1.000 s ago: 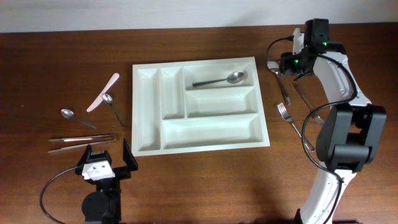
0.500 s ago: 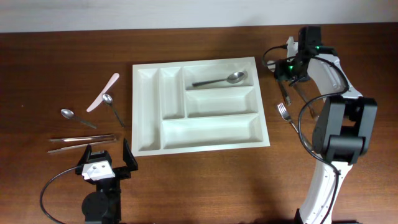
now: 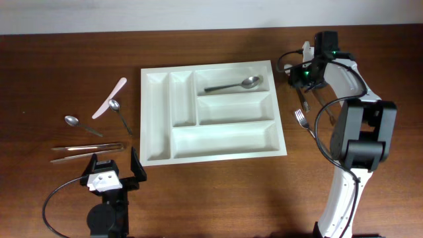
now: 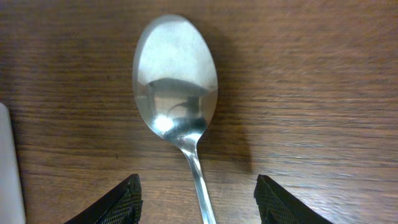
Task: Pack container
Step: 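Move the right gripper back to the second spoon at right, then lower the right gripper and grasp the second spoon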
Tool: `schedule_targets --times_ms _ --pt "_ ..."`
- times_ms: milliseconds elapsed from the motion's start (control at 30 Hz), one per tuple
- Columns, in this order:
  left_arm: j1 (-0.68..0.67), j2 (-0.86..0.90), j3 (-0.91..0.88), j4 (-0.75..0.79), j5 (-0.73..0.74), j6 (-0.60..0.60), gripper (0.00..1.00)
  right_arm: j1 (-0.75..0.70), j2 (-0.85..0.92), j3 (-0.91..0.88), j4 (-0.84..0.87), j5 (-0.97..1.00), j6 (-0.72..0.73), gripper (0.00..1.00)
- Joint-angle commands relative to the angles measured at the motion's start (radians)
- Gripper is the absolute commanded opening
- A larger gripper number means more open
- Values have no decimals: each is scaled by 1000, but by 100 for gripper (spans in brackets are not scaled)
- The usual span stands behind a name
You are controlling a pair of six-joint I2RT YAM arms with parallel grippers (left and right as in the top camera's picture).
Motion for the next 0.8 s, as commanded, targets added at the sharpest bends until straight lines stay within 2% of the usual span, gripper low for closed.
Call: schedule_targets --times_ms 0,133,333,467,767 --pt "-3 -9 -7 2 10 16 99 6 22 21 2 -24 12 59" --pt "-3 -9 -7 2 10 16 99 6 22 21 2 -27 13 53" --pt "-3 -8 -7 2 10 16 99 7 23 18 -3 -31 40 35" --pt "-3 -8 -7 2 10 16 99 6 28 11 -14 -31 43 32" --pt "-3 -9 -7 2 10 16 99 6 63 11 -82 -31 42 16"
